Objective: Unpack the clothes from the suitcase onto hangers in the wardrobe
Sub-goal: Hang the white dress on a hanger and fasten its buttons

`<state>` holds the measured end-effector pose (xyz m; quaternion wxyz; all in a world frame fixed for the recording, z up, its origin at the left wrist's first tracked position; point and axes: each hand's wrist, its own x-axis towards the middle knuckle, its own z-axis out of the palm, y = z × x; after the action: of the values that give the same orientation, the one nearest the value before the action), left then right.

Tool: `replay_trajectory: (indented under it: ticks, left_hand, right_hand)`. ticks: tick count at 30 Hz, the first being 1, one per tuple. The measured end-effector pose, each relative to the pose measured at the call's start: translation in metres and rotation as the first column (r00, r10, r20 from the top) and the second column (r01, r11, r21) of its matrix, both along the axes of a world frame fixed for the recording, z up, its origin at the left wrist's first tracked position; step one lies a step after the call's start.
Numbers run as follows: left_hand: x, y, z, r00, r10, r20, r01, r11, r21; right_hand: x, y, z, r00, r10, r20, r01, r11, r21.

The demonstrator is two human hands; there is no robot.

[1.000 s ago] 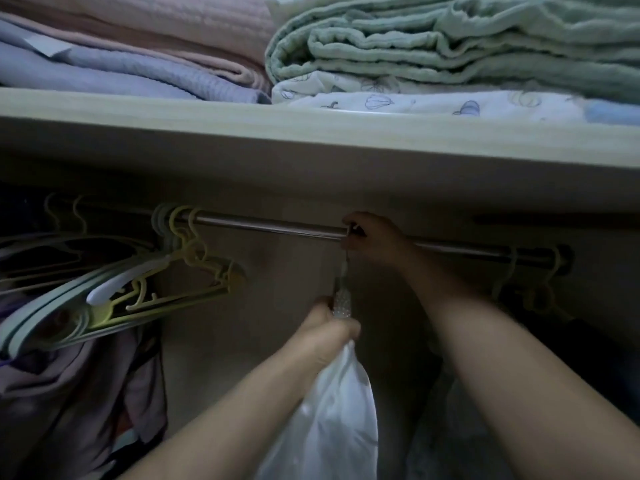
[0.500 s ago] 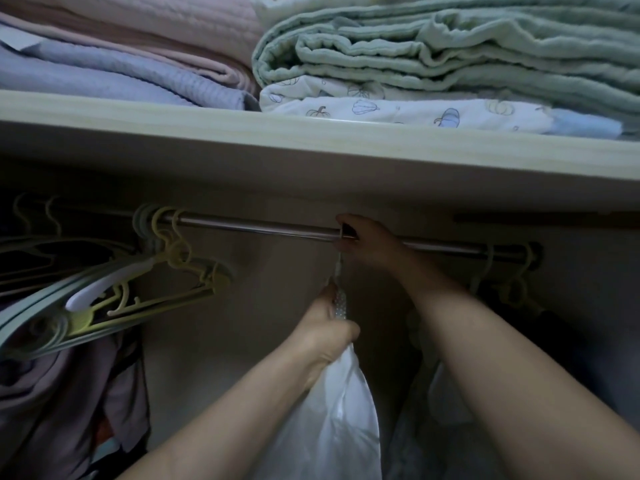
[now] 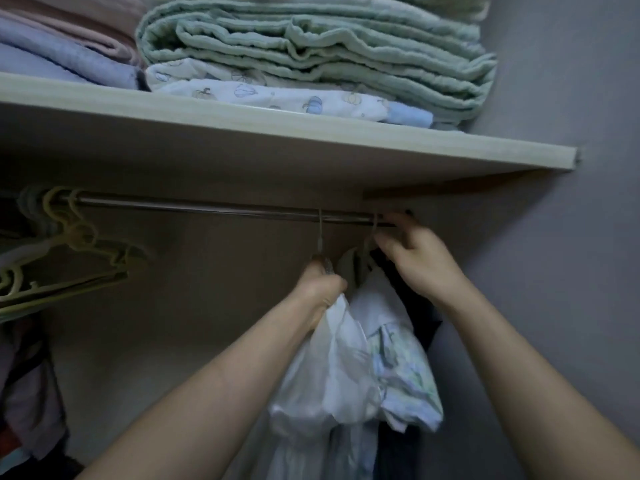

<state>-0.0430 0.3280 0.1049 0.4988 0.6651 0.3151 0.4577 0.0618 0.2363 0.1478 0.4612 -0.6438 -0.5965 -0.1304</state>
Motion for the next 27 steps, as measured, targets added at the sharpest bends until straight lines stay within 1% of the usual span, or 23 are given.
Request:
replay_trajectory:
  ticks: [3, 5, 7, 10, 12, 14, 18, 21, 23, 25, 27]
  left_hand:
    - [0.008, -0.011, 0.002, 0.999, -0.007, 0.036, 0.006, 1.000, 0.003]
    - [0.007, -0.017, 0.001, 1.000, 0.014, 0.020, -0.014, 1.000, 0.001]
    - [0.005, -0.026, -0.003, 0.999, 0.036, 0.015, -0.037, 0.999, 0.021]
    - [-0.001, -0.046, -0.018, 0.998, 0.054, 0.035, -0.053, 0.998, -0.029]
    - [-0.008, -0.052, -0.026, 0.998, 0.058, 0.033, -0.056, 0.996, -0.074]
    - [-0.019, -0.059, -0.037, 0.996, 0.083, 0.026, -0.080, 0.990, -0.117]
    - [-0.047, -0.079, -0.078, 0.983, 0.182, 0.036, -0.175, 0.974, -0.141]
    - [-0.074, -0.100, -0.125, 0.956, 0.291, 0.021, -0.284, 0.945, -0.165]
    - [-0.100, -0.114, -0.161, 0.931, 0.366, 0.013, -0.351, 0.901, -0.254]
    - [-0.127, -0.134, -0.188, 0.907, 0.420, 0.030, -0.383, 0.854, -0.352]
    - [-0.153, -0.157, -0.205, 0.862, 0.503, 0.056, -0.438, 0.796, -0.418]
  right_hand:
    - [0.001, -0.017, -0.005, 0.997, 0.014, -0.078, -0.010, 0.999, 0.053]
    - [-0.001, -0.028, -0.012, 0.991, 0.037, -0.125, -0.030, 0.998, 0.063]
    - [-0.004, -0.037, -0.021, 0.985, 0.096, -0.141, -0.093, 0.995, 0.031]
    - [-0.007, -0.052, -0.038, 0.967, 0.178, -0.181, -0.192, 0.979, -0.064]
    - [-0.008, -0.059, -0.046, 0.960, 0.200, -0.194, -0.219, 0.972, -0.082]
    - [-0.010, -0.067, -0.051, 0.943, 0.235, -0.237, -0.251, 0.967, -0.039]
    - [-0.023, -0.080, -0.066, 0.883, 0.343, -0.320, -0.323, 0.940, 0.115]
    - [-0.036, -0.093, -0.087, 0.791, 0.429, -0.437, -0.315, 0.897, 0.310]
    - [-0.049, -0.102, -0.104, 0.714, 0.488, -0.502, -0.312, 0.863, 0.397]
    - [-0.065, -0.110, -0.124, 0.660, 0.534, -0.528, -0.352, 0.841, 0.411]
    - [-0.087, -0.117, -0.149, 0.633, 0.556, -0.539, -0.423, 0.831, 0.360]
